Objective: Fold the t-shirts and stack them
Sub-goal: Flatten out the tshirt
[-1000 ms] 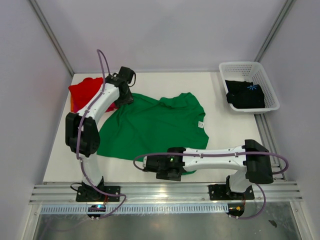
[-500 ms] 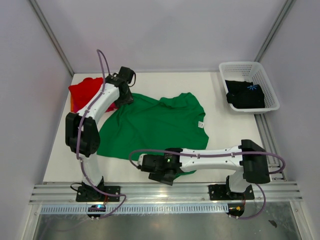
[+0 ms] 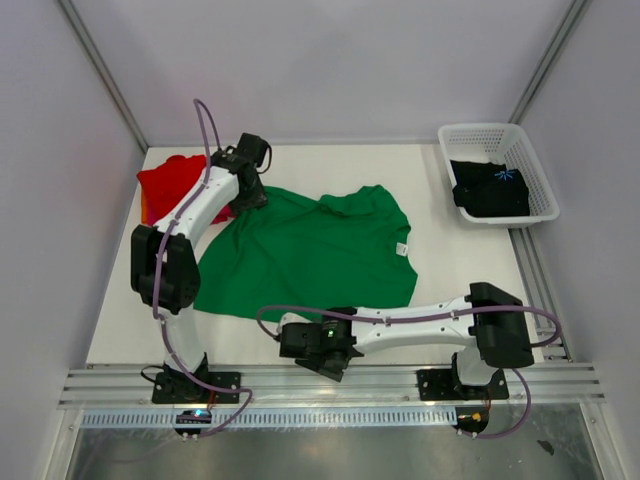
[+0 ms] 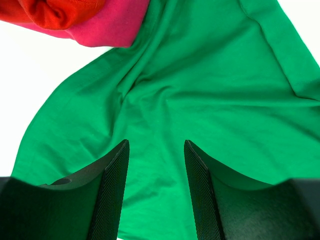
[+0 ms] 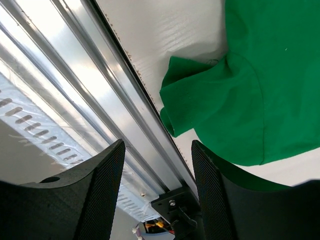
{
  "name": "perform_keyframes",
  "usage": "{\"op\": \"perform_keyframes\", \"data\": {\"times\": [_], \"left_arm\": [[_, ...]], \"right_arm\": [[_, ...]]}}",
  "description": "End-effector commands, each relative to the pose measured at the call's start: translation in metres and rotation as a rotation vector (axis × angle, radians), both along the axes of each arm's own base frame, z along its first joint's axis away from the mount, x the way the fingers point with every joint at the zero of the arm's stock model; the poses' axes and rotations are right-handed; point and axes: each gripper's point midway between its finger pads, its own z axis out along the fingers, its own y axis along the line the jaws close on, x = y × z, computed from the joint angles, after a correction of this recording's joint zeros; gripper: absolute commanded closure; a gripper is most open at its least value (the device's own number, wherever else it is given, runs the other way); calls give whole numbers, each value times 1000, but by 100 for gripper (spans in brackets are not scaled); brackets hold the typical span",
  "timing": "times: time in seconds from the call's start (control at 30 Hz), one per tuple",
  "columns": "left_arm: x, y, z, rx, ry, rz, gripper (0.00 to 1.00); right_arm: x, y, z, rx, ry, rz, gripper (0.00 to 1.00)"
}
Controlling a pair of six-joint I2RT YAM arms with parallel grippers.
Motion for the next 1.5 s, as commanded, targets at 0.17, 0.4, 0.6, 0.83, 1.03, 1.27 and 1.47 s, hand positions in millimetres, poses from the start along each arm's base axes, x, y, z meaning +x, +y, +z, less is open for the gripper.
{"op": "perform_keyframes", "data": {"times": [0.17,0.4,0.6,0.83,1.03,1.27,1.47], "left_arm": [[-1,-3,16,-28,-40,-13,49],[-2,-2,16,-25,-38,-18,49],[-3,-3,14,-27,-36,-20,49],[-6,-2,8,-24,-27,-15,49],[-9,-2,3,-29,-14,-11,49],[-11,-6,-2,-53,-1,-9,49],[-11,-8,-6,-66,2,-4,50]], "right_arm": [[16,-6,-9,-43,-115,-138,40],[15,-3,-14,-49,-114,-175,45],[17,-8,-20,-76,-134,-187,81],[26,-9,-17,-80,-186,-210,95],[55,-21,3,-95,-323,-310,97],[89,-19,60,1,-498,-371,97],[109,-10,112,31,-622,-350,97]]}}
